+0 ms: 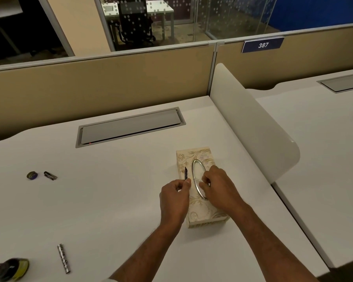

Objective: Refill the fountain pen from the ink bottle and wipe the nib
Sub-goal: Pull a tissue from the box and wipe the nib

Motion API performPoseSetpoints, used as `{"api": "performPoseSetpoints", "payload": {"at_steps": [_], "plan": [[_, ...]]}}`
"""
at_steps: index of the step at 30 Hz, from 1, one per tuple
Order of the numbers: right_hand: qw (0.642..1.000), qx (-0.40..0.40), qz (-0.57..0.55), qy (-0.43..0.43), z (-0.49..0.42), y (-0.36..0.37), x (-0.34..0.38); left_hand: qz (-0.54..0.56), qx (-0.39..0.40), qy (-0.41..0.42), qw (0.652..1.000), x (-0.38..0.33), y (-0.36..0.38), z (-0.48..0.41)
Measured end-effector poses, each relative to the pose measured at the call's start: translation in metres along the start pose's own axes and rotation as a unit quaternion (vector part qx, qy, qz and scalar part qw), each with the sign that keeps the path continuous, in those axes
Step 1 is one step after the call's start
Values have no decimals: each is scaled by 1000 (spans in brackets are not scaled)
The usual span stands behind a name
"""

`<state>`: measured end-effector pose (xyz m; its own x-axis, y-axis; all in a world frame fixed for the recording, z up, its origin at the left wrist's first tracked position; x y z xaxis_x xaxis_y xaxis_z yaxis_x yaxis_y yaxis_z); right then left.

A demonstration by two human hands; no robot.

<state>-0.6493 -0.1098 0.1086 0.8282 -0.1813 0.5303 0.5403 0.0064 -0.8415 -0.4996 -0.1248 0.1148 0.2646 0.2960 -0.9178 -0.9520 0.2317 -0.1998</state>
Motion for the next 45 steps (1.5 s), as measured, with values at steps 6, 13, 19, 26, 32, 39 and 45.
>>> {"api": "performPoseSetpoints", "payload": {"at_steps": [6,13,19,26,32,39,45], "plan": [[998,-24,-61,18,2,3,3,-18,2,13,1000,0,1,2],[992,-18,-120,36,0,0,3,-27,1,10,1000,-2,0,3],[995,32,-93,13,4,-8,1,-39,-9,17,999,-7,1,4],[998,24,-47,34,4,-6,8,-89,-15,58,994,-12,2,5],[997,21,-34,65,6,-7,16,-112,-16,63,992,-12,2,3],[995,22,-60,76,2,-7,17,-122,-10,60,991,-12,1,3],[995,34,-51,80,2,-10,19,-114,-4,55,992,-12,0,2]]}}
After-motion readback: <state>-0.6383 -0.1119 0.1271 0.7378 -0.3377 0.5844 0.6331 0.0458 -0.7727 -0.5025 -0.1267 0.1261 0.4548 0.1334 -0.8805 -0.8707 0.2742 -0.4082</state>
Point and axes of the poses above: each hand's wrist, its own z-axis away from the middle knuckle, its own y-axis out of the palm, x = y × z, the point moved 1 cm from there along -z, towards the middle knuckle, and after that the axes turned 8 degrees about x, right-handed, at the moved point
